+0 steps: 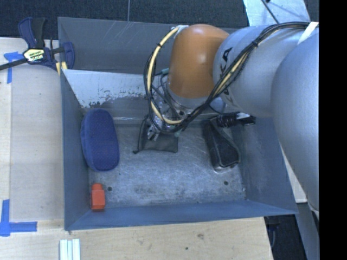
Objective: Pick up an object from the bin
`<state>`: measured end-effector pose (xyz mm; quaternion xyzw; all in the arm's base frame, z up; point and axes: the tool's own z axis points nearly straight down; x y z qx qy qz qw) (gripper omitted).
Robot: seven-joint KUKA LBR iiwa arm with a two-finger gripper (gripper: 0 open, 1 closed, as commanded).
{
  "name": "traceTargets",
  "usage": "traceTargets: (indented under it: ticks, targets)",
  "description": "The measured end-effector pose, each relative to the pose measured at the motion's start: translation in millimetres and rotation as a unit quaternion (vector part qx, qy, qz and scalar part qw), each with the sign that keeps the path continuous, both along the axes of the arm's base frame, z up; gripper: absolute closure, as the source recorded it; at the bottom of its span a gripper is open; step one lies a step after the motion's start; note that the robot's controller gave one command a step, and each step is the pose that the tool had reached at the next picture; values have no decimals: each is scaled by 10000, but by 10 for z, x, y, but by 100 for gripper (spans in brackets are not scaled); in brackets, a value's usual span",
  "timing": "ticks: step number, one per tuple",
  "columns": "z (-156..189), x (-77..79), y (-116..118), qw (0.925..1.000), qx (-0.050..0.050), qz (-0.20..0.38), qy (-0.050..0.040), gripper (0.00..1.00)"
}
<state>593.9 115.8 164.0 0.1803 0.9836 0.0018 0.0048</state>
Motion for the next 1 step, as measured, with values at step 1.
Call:
traceTargets:
  ticks: [1]
  targets:
    - [20,11,0,10000,-4,1,25,100]
